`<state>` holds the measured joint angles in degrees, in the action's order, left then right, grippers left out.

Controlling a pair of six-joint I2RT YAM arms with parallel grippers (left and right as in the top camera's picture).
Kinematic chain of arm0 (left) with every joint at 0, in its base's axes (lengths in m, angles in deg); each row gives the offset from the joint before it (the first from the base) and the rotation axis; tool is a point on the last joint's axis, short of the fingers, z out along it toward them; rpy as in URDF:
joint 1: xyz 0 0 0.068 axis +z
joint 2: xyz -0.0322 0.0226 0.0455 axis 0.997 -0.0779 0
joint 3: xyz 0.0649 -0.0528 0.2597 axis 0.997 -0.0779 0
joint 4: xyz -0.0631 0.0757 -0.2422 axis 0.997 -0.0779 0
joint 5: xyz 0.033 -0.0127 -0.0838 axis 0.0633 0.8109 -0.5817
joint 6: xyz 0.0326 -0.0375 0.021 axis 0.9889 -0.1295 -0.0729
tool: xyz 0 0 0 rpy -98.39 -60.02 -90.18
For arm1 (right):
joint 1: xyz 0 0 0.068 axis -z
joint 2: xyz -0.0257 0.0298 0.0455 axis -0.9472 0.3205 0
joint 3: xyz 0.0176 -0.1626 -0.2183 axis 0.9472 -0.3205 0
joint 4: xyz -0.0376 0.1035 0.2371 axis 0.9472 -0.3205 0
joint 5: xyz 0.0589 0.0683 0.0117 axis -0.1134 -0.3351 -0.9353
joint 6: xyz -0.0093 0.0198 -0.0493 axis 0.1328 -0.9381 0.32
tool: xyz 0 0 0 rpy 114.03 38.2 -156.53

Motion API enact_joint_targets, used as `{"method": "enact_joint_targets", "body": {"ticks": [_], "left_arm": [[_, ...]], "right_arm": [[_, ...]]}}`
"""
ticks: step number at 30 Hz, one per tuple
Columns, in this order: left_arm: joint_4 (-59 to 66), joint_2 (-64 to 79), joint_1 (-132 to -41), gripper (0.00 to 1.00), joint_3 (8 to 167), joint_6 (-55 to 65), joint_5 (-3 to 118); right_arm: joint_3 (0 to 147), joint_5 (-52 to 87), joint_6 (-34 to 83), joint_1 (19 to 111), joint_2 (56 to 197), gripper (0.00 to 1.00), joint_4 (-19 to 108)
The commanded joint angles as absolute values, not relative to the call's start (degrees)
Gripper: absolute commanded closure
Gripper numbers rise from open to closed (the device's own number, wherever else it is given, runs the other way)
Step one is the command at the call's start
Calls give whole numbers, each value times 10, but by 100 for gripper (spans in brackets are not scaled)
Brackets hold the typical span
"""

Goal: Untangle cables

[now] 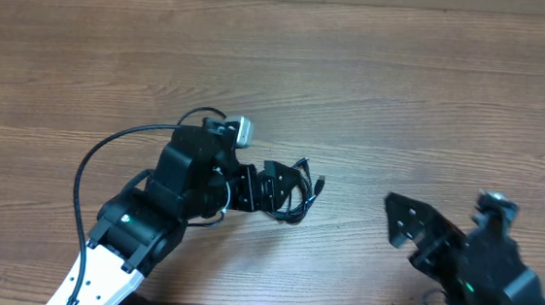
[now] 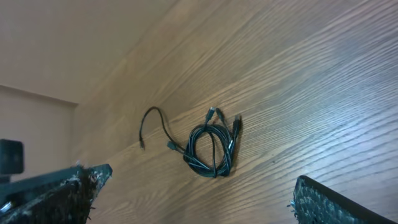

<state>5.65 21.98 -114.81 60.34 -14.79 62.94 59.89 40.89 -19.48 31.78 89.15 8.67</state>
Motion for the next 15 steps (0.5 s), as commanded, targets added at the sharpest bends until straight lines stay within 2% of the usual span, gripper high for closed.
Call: {"method": "enact_joint_targets", "body": {"ticks": [1, 4, 7, 15], "left_arm": [[51, 216, -1152, 0, 606, -122, 680], [29, 207, -1152, 0, 632, -122, 716], [-26, 188, -1151, 0, 693, -119, 786], [-225, 70, -1150, 0, 917, -66, 883]], "right_arm": [[594, 424, -195, 315, 871, 0, 56], [592, 418, -227, 315, 870, 6, 18], [569, 378, -288, 315, 870, 6, 18], [453, 315, -298, 315, 870, 6, 87]]}}
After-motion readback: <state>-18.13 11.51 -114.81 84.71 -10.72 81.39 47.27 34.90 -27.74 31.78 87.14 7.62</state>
